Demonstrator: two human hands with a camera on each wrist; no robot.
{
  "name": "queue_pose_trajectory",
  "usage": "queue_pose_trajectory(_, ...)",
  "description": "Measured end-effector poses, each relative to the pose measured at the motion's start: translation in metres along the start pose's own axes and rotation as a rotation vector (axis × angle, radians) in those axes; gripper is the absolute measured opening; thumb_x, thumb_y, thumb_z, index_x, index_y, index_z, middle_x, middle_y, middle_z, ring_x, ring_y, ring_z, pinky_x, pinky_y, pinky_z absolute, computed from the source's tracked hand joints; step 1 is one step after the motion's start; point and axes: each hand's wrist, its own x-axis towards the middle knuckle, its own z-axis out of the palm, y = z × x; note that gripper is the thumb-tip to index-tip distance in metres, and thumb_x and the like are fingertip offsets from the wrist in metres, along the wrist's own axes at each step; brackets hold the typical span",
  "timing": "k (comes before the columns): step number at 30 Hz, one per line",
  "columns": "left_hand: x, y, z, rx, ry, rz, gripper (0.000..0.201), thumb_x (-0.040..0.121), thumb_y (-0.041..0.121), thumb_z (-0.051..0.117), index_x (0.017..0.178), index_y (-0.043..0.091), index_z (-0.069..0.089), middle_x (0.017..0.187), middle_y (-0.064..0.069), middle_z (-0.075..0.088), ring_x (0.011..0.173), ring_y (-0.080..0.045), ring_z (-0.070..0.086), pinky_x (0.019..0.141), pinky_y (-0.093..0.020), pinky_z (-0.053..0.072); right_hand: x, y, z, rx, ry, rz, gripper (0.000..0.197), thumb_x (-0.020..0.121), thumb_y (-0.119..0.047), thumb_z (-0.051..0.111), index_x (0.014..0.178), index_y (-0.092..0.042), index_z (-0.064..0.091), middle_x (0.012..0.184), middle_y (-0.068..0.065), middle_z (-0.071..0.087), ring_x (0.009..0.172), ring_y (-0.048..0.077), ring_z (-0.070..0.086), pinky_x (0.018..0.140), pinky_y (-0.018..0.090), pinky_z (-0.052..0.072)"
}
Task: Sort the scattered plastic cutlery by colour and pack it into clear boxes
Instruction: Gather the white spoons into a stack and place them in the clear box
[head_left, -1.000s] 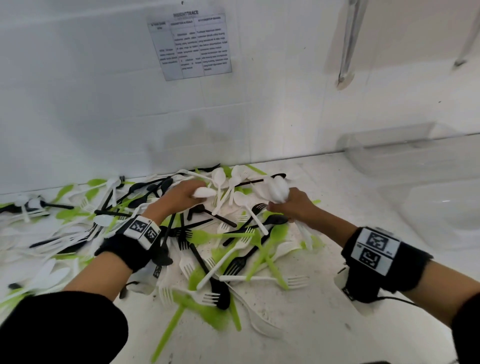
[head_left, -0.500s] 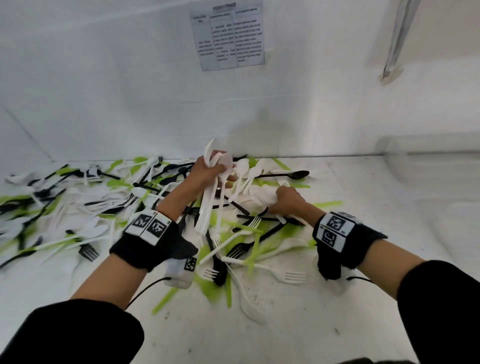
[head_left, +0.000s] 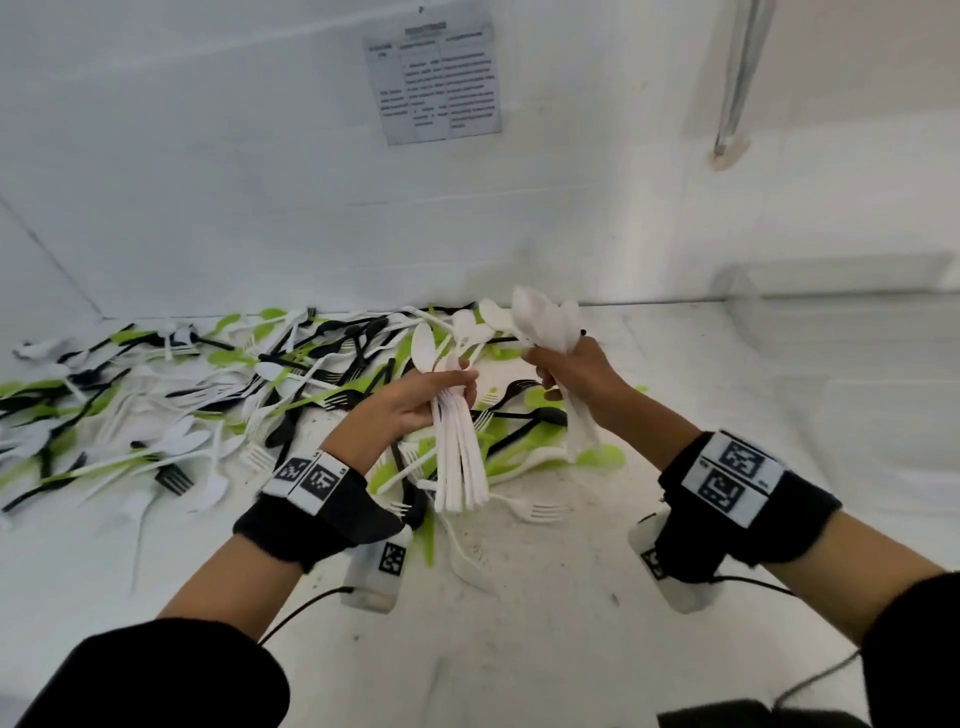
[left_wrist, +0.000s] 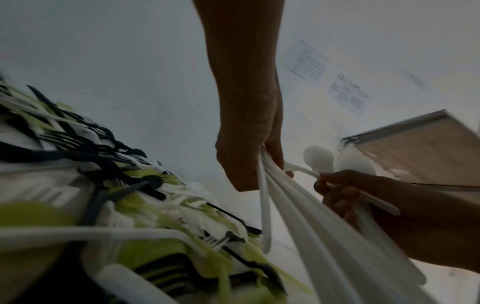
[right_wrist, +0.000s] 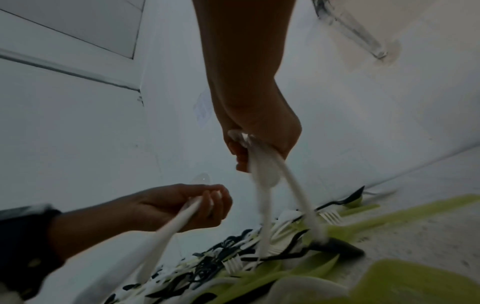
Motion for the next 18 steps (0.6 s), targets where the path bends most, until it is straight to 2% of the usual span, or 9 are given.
queue_pose_trajectory(2,0.001,-0.003,0.014,-0.050,-0.050,0.039,0.024,0.092,-0.005,0.047,0.075,0.012,0.049,0.055,-0.002,0.058,0.049,-0.013,0.060,0.052,-0.023,0.055,-0.015,-0.005,-0.007,0.095,-0.043,0.010,0.015,0.086,-0.008,0.063,0.074,-0.007,0.055,0.058,0.005,0.050,0.043,0.009,0.052,0.043,0.019,0.047)
queue_pose_trajectory(4,0.003,-0.005,0.029,-0.101,-0.090,0.088,0.026,0.094,-0.002,0.045,0.072,0.013,0.047,0.054,-0.001,0.056,0.050,-0.011,0.059,0.055,-0.023,0.056,-0.025,-0.007,-0.012,0.181,-0.106,0.020,0.012,0.088,-0.005,0.061,0.079,-0.006,0.053,0.059,0.006,0.049,0.038,0.007,0.049,0.042,0.019,0.045)
queue_pose_trajectory(8,0.008,-0.006,0.053,-0.134,-0.086,0.085,0.019,0.090,0.020,0.054,0.074,0.009,0.051,0.055,-0.001,0.058,0.049,-0.011,0.059,0.052,-0.023,0.055,-0.032,0.000,-0.016,0.192,-0.122,0.054,0.015,0.091,-0.008,0.057,0.077,-0.008,0.053,0.061,0.005,0.046,0.035,0.005,0.039,0.040,0.018,0.037)
queue_pose_trajectory(13,0.017,-0.007,0.070,-0.133,-0.029,0.020,0.037,0.094,0.040,0.047,0.093,0.006,0.061,0.080,-0.009,0.071,0.069,-0.018,0.069,0.067,-0.027,0.057,-0.038,0.014,-0.016,0.197,-0.078,0.110,0.024,0.090,-0.018,0.059,0.070,-0.009,0.051,0.057,0.003,0.044,0.036,0.006,0.037,0.039,0.020,0.035)
queue_pose_trajectory(16,0.017,-0.006,0.072,-0.051,-0.031,-0.021,0.025,0.089,0.031,0.059,0.096,0.008,0.059,0.092,-0.011,0.065,0.078,-0.019,0.064,0.073,-0.029,0.056,-0.040,0.015,-0.019,0.160,-0.080,0.156,0.030,0.091,-0.020,0.059,0.065,-0.008,0.049,0.054,0.004,0.043,0.035,0.007,0.038,0.038,0.020,0.035)
queue_pose_trajectory(18,0.019,-0.007,0.072,0.004,-0.048,-0.031,0.008,0.091,0.013,0.058,0.087,0.007,0.060,0.079,-0.008,0.069,0.071,-0.016,0.066,0.070,-0.027,0.056,-0.041,0.015,-0.020,0.186,-0.096,0.184,0.028,0.092,-0.018,0.057,0.067,-0.007,0.050,0.055,0.006,0.042,0.034,0.009,0.039,0.037,0.019,0.033)
